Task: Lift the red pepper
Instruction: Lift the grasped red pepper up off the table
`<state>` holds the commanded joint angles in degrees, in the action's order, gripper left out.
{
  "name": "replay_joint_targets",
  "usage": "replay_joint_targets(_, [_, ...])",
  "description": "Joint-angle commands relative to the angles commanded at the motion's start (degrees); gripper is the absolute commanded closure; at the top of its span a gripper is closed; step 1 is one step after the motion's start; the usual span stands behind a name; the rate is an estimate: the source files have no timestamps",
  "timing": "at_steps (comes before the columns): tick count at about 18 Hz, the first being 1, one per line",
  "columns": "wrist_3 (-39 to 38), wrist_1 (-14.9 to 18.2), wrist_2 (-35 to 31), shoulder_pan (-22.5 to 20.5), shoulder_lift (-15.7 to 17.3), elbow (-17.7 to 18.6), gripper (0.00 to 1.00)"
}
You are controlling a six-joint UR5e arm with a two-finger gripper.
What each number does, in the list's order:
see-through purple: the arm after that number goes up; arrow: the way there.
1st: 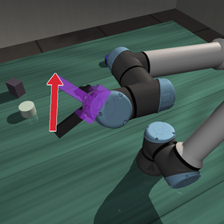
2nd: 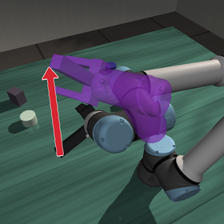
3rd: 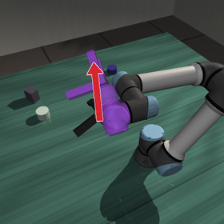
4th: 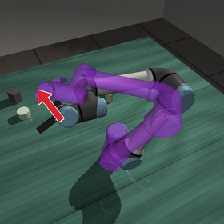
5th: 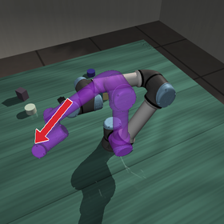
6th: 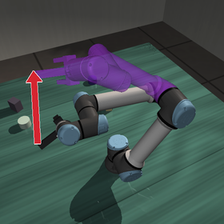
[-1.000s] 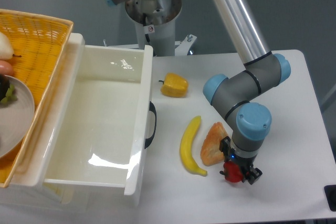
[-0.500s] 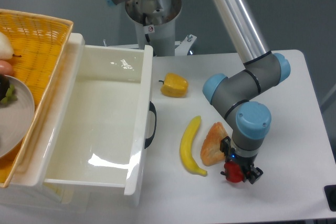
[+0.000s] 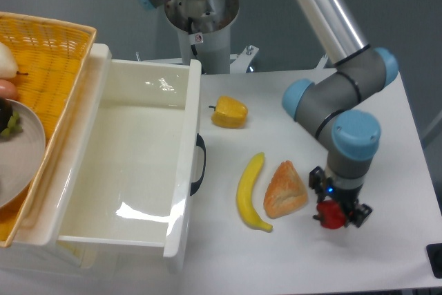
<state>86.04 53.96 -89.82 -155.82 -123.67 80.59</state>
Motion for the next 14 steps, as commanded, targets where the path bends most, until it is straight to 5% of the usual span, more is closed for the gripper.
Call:
replay_joint_targets(7, [1.4, 6.3, -1.3, -2.7, 5.3, 0.2, 0.4])
replay_joint_targets(14, [1.9, 6.8, -1.2, -3.2, 5.5, -0.3, 0.4])
